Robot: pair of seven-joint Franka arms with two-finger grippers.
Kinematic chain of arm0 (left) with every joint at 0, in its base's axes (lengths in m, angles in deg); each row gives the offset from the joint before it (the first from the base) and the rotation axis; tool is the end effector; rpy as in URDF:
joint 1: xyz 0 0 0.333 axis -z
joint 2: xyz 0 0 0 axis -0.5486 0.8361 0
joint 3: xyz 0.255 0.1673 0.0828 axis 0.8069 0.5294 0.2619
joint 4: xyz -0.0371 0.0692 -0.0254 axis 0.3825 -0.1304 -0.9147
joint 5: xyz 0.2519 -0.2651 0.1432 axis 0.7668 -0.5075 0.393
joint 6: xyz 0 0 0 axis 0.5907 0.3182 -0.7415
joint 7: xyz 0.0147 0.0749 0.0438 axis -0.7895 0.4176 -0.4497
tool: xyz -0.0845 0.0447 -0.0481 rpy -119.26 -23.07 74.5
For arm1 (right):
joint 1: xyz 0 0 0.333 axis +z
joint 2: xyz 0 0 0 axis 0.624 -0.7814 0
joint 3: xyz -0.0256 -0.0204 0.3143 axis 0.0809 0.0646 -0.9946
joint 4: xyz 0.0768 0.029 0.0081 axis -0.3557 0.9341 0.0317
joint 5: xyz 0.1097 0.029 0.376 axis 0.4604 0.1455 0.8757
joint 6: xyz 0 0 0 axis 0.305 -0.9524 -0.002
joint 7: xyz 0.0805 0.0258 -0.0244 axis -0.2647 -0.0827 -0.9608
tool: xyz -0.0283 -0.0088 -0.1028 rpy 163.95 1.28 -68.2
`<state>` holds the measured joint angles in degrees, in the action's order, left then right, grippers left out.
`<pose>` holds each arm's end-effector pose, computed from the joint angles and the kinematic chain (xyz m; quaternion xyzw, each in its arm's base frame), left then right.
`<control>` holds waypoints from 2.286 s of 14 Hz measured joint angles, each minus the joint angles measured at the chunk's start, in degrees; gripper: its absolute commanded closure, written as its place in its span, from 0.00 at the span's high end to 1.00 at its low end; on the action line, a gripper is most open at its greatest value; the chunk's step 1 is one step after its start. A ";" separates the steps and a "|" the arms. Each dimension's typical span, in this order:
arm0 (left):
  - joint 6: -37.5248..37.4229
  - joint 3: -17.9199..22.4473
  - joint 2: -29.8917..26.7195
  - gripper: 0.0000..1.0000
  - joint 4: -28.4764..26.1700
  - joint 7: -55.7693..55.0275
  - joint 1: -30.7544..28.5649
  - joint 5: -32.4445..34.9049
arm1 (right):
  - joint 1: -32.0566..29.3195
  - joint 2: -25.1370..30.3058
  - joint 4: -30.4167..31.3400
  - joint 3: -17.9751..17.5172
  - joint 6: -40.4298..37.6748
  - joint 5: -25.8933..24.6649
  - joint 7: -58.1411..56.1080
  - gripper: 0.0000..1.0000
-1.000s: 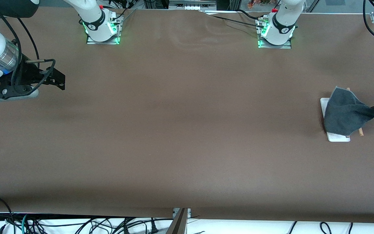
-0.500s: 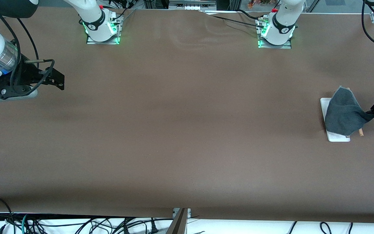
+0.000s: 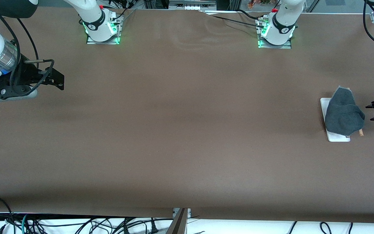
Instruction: Pass towel and hang on rack
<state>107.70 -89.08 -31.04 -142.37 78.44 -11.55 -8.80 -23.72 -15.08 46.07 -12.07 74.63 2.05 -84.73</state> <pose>0.5807 0.3782 0.2486 0.8319 -0.5253 -0.1453 0.1045 0.5906 0.0970 0.6066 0.9971 0.0703 -0.0176 0.0225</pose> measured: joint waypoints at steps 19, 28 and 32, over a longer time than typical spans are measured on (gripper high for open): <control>-23.52 -29.29 -21.18 1.00 1.97 -46.03 0.85 -3.76 | -3.16 -0.68 0.07 1.31 -0.24 -0.03 0.26 1.00; -24.80 -13.05 -31.66 1.00 -1.24 -70.40 18.66 -18.60 | -2.99 -0.69 0.08 1.11 -2.57 0.57 0.31 1.00; -17.35 8.19 -35.15 1.00 -5.78 -75.44 35.66 -22.96 | -3.00 -0.68 0.39 1.12 -3.35 1.39 0.34 1.00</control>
<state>90.35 -80.90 -66.19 -148.16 3.00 24.11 -31.76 -26.72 -15.77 46.46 -10.95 71.28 3.44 -84.39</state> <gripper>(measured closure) 0.000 0.000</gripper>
